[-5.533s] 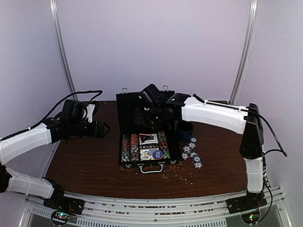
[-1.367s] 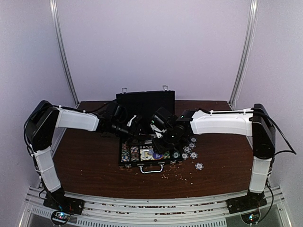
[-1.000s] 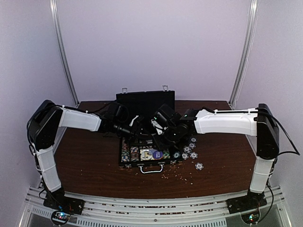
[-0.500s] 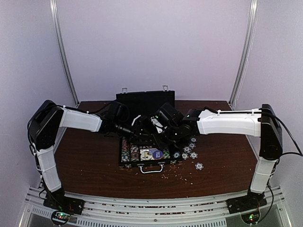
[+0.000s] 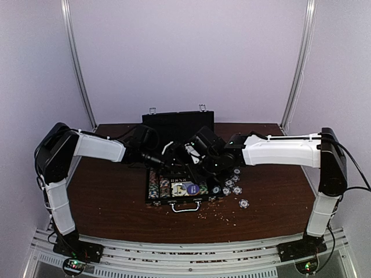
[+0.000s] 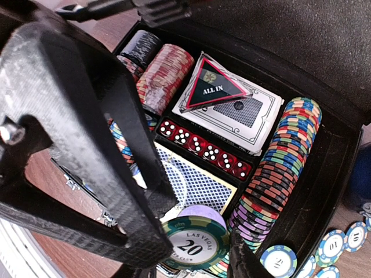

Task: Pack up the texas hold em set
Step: Pass from the right arm to the left

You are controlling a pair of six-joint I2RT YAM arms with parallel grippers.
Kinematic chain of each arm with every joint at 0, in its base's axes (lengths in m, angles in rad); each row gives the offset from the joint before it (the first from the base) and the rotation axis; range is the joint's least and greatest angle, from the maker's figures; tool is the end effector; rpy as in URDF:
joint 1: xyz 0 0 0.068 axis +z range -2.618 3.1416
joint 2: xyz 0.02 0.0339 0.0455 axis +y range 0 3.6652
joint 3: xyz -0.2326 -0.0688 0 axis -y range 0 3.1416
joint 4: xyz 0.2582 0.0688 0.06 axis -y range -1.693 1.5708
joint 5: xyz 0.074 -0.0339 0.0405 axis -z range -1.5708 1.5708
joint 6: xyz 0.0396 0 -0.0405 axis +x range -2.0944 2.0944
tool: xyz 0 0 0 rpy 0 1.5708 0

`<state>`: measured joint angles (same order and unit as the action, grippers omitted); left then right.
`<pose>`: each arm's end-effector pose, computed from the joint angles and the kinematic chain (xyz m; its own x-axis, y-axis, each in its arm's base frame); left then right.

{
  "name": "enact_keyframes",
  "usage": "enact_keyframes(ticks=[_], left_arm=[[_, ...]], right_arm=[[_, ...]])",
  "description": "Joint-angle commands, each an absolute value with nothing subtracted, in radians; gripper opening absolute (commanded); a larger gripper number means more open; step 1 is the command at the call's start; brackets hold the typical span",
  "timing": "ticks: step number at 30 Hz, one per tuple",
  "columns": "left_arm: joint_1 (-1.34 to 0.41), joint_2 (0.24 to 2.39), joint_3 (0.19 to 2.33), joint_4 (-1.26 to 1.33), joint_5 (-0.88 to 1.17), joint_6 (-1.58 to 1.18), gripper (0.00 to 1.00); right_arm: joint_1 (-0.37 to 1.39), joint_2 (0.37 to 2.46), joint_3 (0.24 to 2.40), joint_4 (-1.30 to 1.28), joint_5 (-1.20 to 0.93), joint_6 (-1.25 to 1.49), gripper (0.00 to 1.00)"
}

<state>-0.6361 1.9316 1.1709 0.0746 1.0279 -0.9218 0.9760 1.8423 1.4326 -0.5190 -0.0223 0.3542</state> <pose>0.3045 -0.2670 0.1367 -0.9771 0.2099 -0.0355 0.1016 0.3131 -0.9443 0.2296 0.3410 0.1988 -0.7107 -0.4317 -0.5555 -0.6280 0.7451 0.2245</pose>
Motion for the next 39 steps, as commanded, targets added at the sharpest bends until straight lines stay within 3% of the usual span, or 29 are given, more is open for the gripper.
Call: enact_keyframes(ticks=[1,7,16,25,28,33,35,39], left_arm=[[-0.655,1.947,1.186,0.061,1.014,-0.915,0.44],[-0.655,1.943,1.185,0.053,0.974,-0.928,0.49],[-0.654,1.934,1.162,0.11,0.949,-0.987,0.35],[-0.671,1.936,1.178,0.15,0.997,-0.989,0.39],[-0.686,1.939,1.187,0.179,1.023,-0.99,0.32],[-0.692,1.928,1.189,0.228,1.038,-1.0,0.06],[-0.693,1.917,1.182,0.246,1.03,-1.0,0.0],[-0.692,1.882,1.168,0.273,1.006,-0.981,0.0]], right_arm=[[0.983,1.786,1.43,-0.458,0.0,0.341,0.3],[0.985,1.779,1.419,-0.459,0.002,0.34,0.31],[0.985,1.757,1.387,-0.449,0.011,0.347,0.31],[0.987,1.76,1.385,-0.446,0.002,0.345,0.31],[0.987,1.763,1.384,-0.445,0.003,0.345,0.31],[0.986,1.754,1.37,-0.447,0.004,0.359,0.31],[0.987,1.738,1.361,-0.453,0.007,0.371,0.37],[0.984,1.653,1.313,-0.441,0.008,0.411,0.65]])
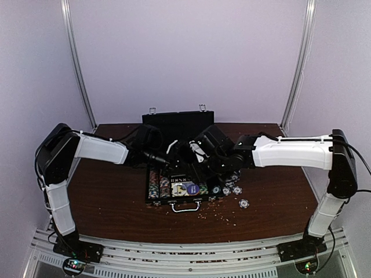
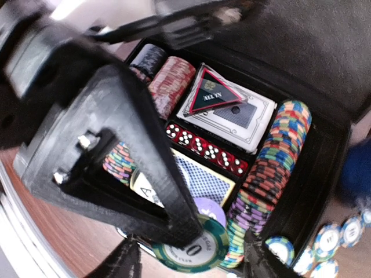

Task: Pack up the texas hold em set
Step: Pass from the right arm to the left, then pass from the left arm to the right

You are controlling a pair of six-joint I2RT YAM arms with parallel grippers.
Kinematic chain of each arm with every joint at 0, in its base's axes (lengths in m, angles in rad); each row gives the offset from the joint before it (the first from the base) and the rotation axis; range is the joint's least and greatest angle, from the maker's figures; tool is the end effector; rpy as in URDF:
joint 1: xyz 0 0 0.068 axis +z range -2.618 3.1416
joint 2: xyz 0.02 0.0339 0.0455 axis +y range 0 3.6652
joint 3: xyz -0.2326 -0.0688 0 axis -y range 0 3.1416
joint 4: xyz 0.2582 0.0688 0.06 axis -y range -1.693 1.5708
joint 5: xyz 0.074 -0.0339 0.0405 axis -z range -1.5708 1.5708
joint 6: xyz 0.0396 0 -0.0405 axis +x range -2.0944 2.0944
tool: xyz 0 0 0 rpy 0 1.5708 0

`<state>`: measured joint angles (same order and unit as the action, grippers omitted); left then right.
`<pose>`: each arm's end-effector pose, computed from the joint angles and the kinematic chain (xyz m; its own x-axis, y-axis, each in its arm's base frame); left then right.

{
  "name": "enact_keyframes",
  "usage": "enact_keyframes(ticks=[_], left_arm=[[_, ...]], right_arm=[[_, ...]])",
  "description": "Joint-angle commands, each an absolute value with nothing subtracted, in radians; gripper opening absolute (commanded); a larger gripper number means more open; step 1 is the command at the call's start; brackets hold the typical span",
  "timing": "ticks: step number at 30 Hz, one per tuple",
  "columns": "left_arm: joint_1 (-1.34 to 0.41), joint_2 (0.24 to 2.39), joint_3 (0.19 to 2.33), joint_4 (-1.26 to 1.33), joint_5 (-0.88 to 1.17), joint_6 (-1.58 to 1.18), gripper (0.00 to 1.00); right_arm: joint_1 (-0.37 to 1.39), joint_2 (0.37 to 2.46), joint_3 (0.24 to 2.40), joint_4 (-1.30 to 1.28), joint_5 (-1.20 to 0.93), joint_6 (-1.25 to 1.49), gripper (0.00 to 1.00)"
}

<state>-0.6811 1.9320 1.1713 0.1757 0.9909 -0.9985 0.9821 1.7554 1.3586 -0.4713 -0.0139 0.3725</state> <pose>0.2980 -0.2841 0.1437 -0.9778 0.1996 -0.0632 0.1196 0.2850 -0.9510 0.2202 0.3308 0.2110 -0.6991 -0.3918 -0.5981 -0.6250 0.7412 0.2451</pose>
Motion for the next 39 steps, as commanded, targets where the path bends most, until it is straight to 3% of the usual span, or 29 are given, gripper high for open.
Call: enact_keyframes(ticks=[1,5,11,23,28,35,39], left_arm=[[-0.692,1.87,1.164,0.28,1.0,-0.977,0.0],[-0.693,1.836,1.145,0.351,0.998,-0.965,0.0],[-0.693,1.799,1.127,0.421,1.039,-0.938,0.0],[-0.692,1.766,1.098,0.547,1.121,-0.979,0.0],[-0.692,1.764,1.097,0.556,1.125,-0.981,0.0],[-0.692,1.767,1.105,0.564,1.134,-0.981,0.0],[-0.692,1.77,1.109,0.562,1.132,-0.981,0.0]], right_arm=[[0.978,1.627,1.295,-0.428,0.001,0.424,0.67],[0.921,1.513,1.195,-0.339,-0.137,0.5,0.69],[0.827,1.414,1.079,-0.187,-0.373,0.62,0.62],[0.775,1.47,1.042,0.074,-0.659,0.78,0.47],[0.775,1.492,1.035,0.097,-0.715,0.797,0.33],[0.774,1.483,1.0,0.141,-0.719,0.819,0.03],[0.773,1.473,0.994,0.138,-0.684,0.813,0.0]])
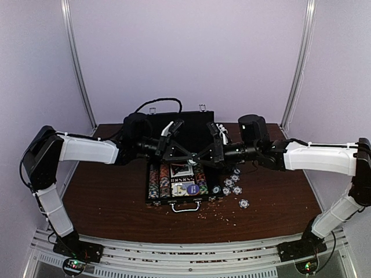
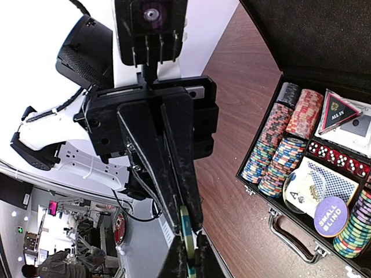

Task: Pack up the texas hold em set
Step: Pass from the left arm to the right, then place the poker chip in the slot.

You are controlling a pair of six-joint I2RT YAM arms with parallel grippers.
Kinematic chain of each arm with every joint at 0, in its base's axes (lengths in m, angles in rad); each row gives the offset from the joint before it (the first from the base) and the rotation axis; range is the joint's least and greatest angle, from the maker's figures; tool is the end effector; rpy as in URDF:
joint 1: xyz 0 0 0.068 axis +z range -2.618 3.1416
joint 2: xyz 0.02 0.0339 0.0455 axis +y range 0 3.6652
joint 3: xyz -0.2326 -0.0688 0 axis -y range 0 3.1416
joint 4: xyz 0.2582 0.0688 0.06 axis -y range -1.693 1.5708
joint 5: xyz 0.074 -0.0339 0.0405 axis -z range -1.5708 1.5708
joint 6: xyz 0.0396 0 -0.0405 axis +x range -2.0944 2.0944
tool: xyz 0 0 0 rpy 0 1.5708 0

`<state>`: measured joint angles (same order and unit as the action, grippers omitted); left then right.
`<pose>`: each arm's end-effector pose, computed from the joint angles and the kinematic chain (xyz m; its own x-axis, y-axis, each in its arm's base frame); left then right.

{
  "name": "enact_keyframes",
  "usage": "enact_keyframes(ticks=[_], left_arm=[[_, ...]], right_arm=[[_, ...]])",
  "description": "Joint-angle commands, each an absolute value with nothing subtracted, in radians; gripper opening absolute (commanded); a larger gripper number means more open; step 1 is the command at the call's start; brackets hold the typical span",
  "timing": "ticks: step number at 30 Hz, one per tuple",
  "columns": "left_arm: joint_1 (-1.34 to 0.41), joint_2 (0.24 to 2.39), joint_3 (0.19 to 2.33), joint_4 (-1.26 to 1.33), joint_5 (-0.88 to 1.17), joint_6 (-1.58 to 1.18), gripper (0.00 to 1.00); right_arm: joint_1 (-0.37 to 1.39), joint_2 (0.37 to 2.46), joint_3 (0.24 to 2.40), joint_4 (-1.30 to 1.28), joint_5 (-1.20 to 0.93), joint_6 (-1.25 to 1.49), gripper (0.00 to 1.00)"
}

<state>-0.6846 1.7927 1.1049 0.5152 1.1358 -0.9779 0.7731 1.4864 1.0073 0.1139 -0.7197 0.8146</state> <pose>0.2857 -0.2796 0.2073 -0.8693 0.2585 -0.4213 0.4253 -0.0432 -0.9040 0.2352 0.2660 0.2424 -0.8780 -0.0924 -0.4697 -0.4768 0.2557 0.8410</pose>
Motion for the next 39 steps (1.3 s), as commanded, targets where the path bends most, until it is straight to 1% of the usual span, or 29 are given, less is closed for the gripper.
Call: enact_keyframes(ticks=[1,3,4,5,7,9,13,19,27,39], left_arm=[[-0.692,1.768,1.108,0.557,1.127,-0.98,0.07],[-0.681,1.758,1.108,0.523,1.102,-0.957,0.25],[-0.671,1.746,1.108,0.484,1.072,-0.931,0.36],[-0.655,1.731,1.108,0.402,1.025,-0.897,0.45],[-0.619,1.69,1.098,0.293,0.919,-0.825,0.58],[-0.583,1.648,1.089,0.174,0.795,-0.76,0.64],[-0.53,1.571,1.066,0.019,0.638,-0.676,0.68],[-0.518,1.529,1.051,-0.101,0.578,-0.596,0.69],[-0.518,1.508,0.99,-0.076,0.57,-0.618,0.69],[-0.517,1.529,1.001,-0.076,0.581,-0.608,0.69]], right_arm=[[0.772,1.467,0.992,0.132,-0.67,0.806,0.0],[0.765,1.454,0.99,0.096,-0.628,0.788,0.0],[0.762,1.448,0.994,0.054,-0.597,0.771,0.0],[0.759,1.443,1.004,-0.001,-0.556,0.745,0.0],[0.756,1.44,1.032,-0.138,-0.445,0.686,0.0],[0.755,1.455,1.075,-0.287,-0.334,0.616,0.0],[0.755,1.521,1.138,-0.514,-0.178,0.539,0.0],[0.755,1.626,1.194,-0.633,-0.142,0.491,0.0],[0.758,1.703,1.207,-0.652,-0.162,0.481,0.0],[0.772,1.815,1.275,-0.657,-0.203,0.446,0.0]])
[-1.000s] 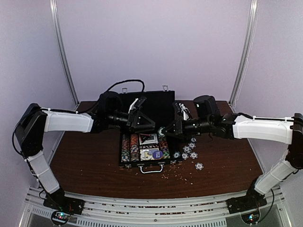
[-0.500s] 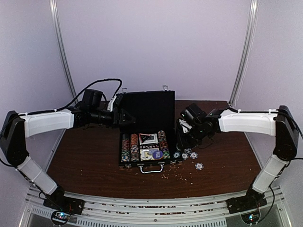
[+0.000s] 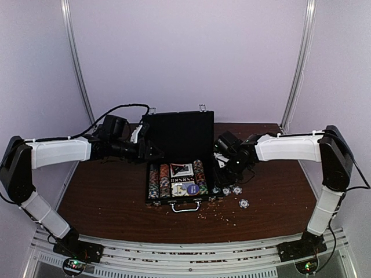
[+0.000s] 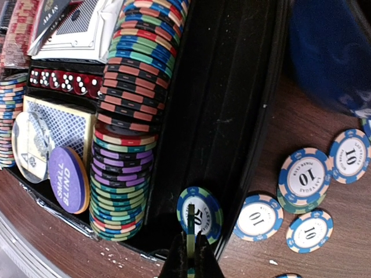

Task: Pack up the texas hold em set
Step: Place the poker chip in the slot, then adjust the poker chips pile in the slot.

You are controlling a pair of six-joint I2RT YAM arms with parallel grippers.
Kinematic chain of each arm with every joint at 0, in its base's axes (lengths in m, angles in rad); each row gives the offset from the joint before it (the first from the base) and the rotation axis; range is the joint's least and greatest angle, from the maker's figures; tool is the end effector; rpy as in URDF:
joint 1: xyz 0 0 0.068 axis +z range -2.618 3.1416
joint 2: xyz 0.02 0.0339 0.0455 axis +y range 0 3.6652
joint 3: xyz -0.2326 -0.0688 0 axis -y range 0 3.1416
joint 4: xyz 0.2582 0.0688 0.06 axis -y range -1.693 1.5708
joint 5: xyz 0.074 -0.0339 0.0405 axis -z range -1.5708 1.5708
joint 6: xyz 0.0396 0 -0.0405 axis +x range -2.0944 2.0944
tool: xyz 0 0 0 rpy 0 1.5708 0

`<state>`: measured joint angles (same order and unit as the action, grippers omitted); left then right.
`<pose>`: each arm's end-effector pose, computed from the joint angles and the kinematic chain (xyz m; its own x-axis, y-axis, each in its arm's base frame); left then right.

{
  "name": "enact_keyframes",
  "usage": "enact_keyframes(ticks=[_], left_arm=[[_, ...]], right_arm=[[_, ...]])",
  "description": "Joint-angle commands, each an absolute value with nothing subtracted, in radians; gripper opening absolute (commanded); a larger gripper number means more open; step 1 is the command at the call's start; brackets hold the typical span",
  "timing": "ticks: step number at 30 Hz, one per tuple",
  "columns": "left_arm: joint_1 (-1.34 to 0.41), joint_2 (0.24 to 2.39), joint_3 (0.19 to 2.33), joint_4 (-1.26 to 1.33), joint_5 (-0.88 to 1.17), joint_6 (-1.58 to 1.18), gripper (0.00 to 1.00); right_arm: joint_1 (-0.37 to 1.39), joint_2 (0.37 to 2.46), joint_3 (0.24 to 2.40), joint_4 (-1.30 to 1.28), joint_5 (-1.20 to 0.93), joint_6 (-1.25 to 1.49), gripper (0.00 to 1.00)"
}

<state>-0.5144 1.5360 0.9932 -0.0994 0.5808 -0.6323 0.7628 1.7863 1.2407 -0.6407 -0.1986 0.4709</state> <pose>0.2938 -0.1910 0.1998 -0.8898 -0.0647 -0.4517 0.3322 0.5869 -0.7384 0.2577 0.2571 0.1534 -0.9288 -0.2725 -0.2513 -0.3473 0.8766 0.3332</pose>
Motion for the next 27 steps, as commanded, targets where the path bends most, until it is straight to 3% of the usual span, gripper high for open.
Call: enact_keyframes(ticks=[1,5,9,13,27], left_arm=[[-0.518,1.529,1.001,-0.077,0.58,-0.608,0.69],[-0.518,1.529,1.001,-0.079,0.578,-0.609,0.69],[-0.517,1.532,1.003,-0.078,0.573,-0.609,0.69],[-0.518,1.537,1.004,-0.078,0.57,-0.612,0.69],[-0.518,1.529,0.995,-0.071,0.563,-0.623,0.69]], right_arm=[[0.773,1.818,1.276,-0.661,-0.201,0.444,0.0],[0.778,1.82,1.279,-0.692,-0.167,0.436,0.04],[0.779,1.815,1.307,-0.737,-0.133,0.416,0.24],[0.78,1.814,1.365,-0.791,-0.095,0.39,0.34],[0.76,1.954,1.499,-0.839,-0.2,0.223,0.37]])
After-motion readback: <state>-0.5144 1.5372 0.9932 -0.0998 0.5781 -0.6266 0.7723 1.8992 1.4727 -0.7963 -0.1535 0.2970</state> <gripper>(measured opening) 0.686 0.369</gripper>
